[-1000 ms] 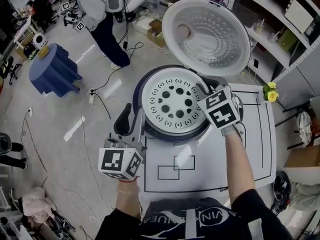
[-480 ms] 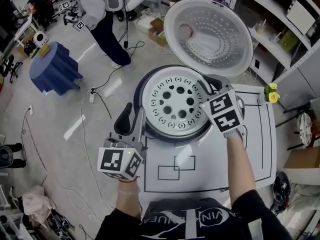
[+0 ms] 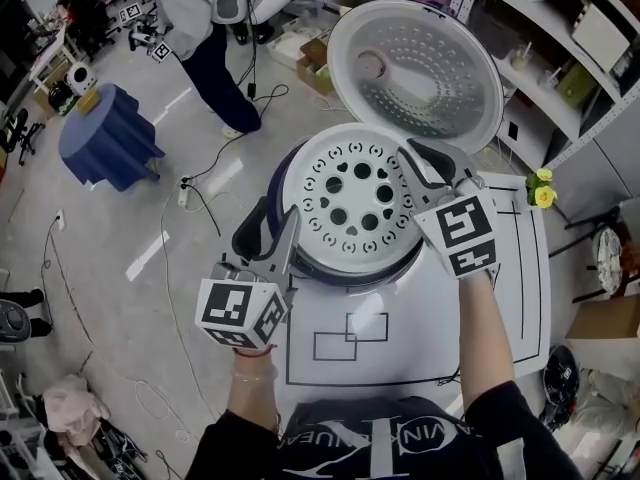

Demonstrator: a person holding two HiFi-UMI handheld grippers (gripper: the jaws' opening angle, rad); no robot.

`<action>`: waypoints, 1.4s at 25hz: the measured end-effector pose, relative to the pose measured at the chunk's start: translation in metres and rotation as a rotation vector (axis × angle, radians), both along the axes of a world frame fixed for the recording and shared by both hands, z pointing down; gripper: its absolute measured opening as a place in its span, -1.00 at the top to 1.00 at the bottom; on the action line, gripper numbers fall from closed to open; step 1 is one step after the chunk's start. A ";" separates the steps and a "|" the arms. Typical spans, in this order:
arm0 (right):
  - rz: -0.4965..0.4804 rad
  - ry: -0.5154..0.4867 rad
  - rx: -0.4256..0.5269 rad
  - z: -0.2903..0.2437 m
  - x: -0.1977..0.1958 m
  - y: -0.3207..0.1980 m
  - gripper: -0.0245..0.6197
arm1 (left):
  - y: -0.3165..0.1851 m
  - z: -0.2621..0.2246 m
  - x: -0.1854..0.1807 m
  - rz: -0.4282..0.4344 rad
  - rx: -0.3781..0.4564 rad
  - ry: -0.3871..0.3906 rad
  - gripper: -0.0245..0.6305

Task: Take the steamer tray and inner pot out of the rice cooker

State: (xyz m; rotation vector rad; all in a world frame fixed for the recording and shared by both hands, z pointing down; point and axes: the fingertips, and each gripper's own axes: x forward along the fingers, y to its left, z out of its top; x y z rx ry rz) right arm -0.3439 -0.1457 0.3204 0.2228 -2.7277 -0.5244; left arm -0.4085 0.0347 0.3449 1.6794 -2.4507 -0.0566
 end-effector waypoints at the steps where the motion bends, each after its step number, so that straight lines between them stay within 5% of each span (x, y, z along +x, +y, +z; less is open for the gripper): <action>1: -0.007 -0.019 0.001 -0.004 0.001 0.002 0.74 | -0.001 0.001 -0.001 0.003 -0.014 -0.007 0.43; 14: -0.058 -0.246 0.003 -0.039 0.020 0.023 0.76 | -0.018 0.004 0.000 0.116 -0.081 -0.032 0.50; 26: -0.099 -0.345 -0.178 -0.056 0.041 0.034 0.77 | -0.005 -0.023 0.003 0.016 -0.004 -0.019 0.70; 35: -0.072 -0.409 -0.191 -0.091 0.079 0.020 0.78 | -0.021 -0.062 0.033 0.005 0.054 -0.055 0.72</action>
